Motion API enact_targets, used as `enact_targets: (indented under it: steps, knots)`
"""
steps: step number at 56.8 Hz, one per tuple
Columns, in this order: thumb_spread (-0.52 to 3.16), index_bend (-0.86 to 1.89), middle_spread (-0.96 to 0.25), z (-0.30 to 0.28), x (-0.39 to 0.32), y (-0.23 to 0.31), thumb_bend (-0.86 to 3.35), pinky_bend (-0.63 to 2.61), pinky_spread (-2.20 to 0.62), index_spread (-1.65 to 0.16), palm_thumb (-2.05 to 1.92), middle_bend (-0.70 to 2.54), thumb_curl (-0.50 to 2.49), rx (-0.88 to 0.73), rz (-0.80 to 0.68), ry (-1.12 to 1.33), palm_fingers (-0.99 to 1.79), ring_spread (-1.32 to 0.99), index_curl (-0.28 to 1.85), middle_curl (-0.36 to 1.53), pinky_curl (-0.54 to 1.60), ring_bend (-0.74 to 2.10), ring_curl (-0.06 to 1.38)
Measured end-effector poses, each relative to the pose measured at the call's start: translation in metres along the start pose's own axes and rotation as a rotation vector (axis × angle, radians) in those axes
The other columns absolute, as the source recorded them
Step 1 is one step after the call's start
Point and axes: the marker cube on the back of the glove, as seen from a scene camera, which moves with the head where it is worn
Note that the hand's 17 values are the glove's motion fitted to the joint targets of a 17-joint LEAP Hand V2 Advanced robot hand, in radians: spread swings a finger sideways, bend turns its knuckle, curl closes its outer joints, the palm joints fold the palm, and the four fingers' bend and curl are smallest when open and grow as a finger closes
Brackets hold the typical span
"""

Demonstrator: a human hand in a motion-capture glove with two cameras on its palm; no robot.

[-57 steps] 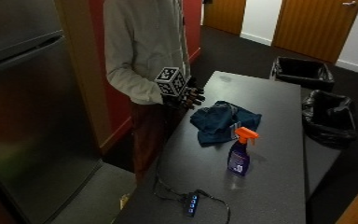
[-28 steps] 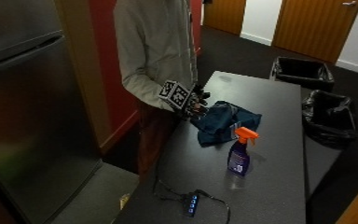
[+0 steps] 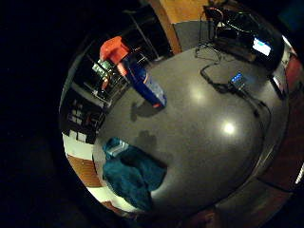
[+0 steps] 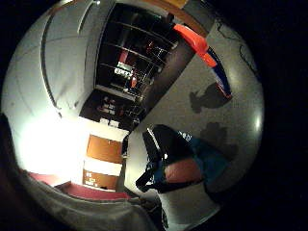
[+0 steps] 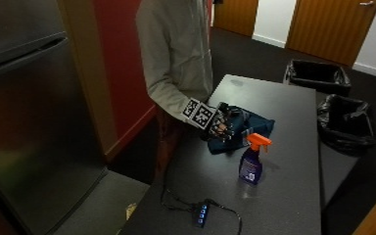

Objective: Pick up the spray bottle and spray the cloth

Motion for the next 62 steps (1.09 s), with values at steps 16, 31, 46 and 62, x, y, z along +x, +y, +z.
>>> enact_targets:
  steps: [16, 31, 46, 62]
  knots:
    - [1.01, 0.12, -0.03, 0.048, 0.012, -0.048, -0.02, 0.45, 0.17, -0.26, 0.57, 0.29, 0.34, 0.084, 0.218, -0.237, 0.15, 0.0, 0.2, 0.35, 0.34, 0.48, 0.3]
    - [0.99, 0.11, -0.05, 0.084, 0.023, -0.081, -0.03, 0.46, 0.16, -0.27, 0.58, 0.28, 0.34, 0.113, 0.335, -0.358, 0.16, -0.01, 0.19, 0.35, 0.35, 0.48, 0.3]
    - [0.97, 0.12, -0.07, 0.105, 0.019, -0.11, -0.03, 0.44, 0.12, -0.28, 0.59, 0.34, 0.34, 0.165, 0.412, -0.414, 0.35, -0.02, 0.19, 0.36, 0.34, 0.53, 0.31]
    - [0.94, 0.32, -0.12, 0.109, 0.023, -0.136, 0.01, 0.18, -0.05, -0.21, 0.82, 0.53, 0.4, 0.202, 0.402, -0.325, 1.28, -0.16, 0.37, 0.44, 0.3, 0.57, 0.36]
